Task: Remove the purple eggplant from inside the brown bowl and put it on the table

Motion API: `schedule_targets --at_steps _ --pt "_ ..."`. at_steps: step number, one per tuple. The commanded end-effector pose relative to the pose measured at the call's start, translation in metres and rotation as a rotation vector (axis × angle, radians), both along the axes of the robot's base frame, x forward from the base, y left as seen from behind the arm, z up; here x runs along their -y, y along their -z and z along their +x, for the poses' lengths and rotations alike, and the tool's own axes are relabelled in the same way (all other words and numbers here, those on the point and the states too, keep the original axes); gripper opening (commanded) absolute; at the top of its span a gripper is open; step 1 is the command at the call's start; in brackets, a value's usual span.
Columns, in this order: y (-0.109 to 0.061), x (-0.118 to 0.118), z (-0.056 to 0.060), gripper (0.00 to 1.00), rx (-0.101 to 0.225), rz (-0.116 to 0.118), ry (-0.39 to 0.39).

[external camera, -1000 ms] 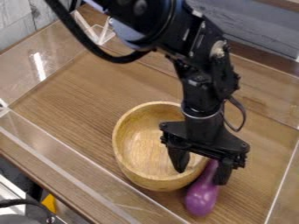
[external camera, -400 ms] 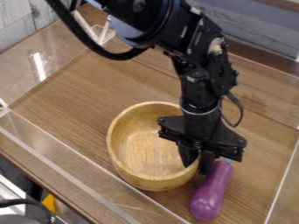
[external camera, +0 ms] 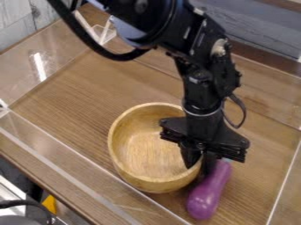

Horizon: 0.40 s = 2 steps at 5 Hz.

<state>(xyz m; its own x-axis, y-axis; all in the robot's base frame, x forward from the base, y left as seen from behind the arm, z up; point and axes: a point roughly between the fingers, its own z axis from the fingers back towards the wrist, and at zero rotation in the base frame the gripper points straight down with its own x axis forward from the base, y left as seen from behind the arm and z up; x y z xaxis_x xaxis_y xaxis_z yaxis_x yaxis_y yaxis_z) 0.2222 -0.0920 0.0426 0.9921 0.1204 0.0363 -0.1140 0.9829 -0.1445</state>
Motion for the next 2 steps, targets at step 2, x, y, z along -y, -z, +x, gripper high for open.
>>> schedule_targets --at_steps 2 --pt "-0.0009 0.0121 -0.0021 0.00 -0.001 -0.006 0.009"
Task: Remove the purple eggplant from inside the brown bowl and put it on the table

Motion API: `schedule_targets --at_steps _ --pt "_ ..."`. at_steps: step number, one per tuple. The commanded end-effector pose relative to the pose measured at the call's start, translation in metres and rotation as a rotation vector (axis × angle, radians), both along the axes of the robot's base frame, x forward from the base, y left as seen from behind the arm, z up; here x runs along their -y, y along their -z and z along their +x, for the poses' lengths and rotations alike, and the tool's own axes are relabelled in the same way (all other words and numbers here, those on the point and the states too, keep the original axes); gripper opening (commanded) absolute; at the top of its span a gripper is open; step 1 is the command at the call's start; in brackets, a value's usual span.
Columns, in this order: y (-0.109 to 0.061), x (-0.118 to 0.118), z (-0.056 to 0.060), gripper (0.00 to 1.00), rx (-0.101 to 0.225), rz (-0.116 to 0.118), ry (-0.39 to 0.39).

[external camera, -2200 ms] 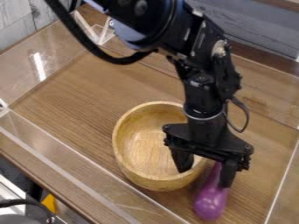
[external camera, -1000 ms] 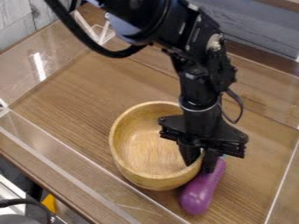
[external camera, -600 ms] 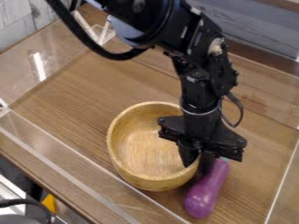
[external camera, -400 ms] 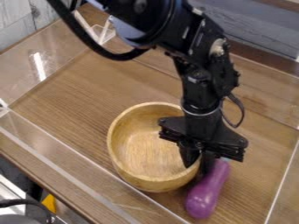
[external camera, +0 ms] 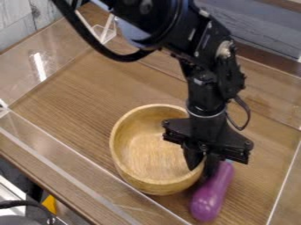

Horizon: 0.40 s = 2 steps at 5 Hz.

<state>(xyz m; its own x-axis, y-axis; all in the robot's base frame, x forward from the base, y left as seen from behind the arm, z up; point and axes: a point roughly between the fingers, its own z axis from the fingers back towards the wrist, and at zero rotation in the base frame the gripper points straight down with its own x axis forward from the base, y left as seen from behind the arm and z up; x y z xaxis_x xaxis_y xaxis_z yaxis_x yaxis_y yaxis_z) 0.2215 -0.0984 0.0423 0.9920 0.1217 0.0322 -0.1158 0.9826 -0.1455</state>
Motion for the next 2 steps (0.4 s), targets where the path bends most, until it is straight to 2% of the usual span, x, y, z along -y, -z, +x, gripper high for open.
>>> schedule_targets --at_steps 1,2 --pt "-0.0008 0.0076 -0.0020 0.00 -0.001 -0.004 0.011" --pt "-0.0003 0.0091 -0.0026 0.00 -0.005 -0.004 0.012"
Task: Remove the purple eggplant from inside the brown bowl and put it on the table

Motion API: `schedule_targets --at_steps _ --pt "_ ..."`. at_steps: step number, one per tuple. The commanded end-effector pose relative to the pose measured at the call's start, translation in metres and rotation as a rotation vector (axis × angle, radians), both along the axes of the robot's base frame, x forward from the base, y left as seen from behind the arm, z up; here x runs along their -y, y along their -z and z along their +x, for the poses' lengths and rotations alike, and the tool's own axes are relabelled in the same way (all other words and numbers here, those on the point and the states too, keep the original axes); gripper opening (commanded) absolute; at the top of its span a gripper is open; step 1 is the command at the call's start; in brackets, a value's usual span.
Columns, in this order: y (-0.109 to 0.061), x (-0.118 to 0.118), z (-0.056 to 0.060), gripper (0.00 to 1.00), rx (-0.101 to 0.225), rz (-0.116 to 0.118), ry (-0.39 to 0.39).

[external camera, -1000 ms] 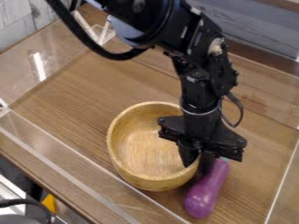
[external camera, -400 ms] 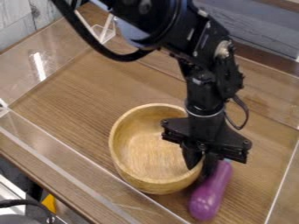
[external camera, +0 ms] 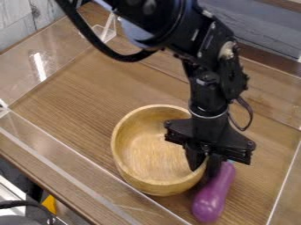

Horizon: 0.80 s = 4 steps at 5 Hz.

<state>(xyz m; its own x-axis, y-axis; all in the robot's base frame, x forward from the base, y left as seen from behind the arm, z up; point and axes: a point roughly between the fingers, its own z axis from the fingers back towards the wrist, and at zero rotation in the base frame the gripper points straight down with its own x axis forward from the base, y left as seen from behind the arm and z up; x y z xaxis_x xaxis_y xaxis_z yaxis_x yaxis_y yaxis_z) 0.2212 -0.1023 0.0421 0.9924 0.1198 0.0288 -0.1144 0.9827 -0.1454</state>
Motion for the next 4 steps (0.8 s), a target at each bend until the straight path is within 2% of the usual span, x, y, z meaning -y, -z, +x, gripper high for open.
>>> schedule_targets --at_steps 1,2,3,4 --pt "-0.0001 0.0062 -0.0027 0.00 -0.004 -0.002 0.011" --pt "0.0004 0.0074 -0.0029 0.00 -0.007 -0.001 0.013" --pt "-0.0011 0.0062 -0.0034 1.00 -0.009 0.001 0.007" --pt "-0.0041 0.0029 -0.0034 1.00 -0.007 0.007 -0.002"
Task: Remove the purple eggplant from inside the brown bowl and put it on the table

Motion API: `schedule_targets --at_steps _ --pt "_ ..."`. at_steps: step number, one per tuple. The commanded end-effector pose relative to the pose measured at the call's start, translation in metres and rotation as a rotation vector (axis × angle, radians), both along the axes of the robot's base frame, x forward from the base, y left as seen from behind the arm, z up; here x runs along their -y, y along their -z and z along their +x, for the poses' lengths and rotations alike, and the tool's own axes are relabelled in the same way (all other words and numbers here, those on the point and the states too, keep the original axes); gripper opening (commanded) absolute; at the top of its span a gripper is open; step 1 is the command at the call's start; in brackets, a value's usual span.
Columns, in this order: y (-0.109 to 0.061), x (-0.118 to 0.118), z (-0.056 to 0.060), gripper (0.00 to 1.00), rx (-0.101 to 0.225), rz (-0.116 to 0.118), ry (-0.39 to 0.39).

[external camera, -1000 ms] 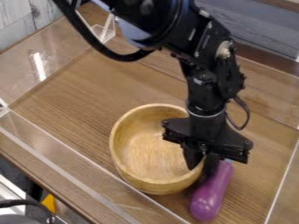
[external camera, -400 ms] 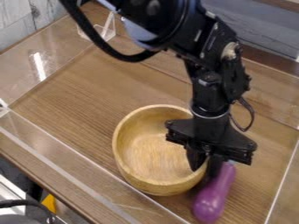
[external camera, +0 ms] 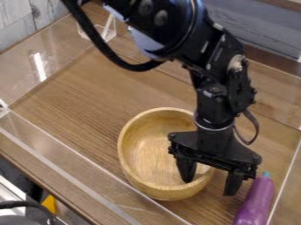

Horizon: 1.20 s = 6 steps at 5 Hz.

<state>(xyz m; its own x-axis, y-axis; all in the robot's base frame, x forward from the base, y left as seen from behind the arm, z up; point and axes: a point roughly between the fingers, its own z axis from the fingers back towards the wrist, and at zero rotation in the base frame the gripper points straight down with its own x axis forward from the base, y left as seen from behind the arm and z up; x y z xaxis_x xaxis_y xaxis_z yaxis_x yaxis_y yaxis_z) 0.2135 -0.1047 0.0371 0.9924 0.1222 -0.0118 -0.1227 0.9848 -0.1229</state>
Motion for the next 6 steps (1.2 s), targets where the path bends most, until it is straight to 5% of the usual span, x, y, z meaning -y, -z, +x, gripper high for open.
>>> schedule_targets --at_steps 1,2,3,6 --pt "-0.0089 -0.0012 0.0058 1.00 0.038 -0.007 -0.008" --pt "-0.0087 -0.0031 0.0072 1.00 0.039 -0.002 -0.016" --pt "-0.0088 -0.0054 0.0082 0.00 0.040 0.003 -0.024" --pt "-0.0106 -0.0110 0.0091 0.00 0.036 0.012 -0.038"
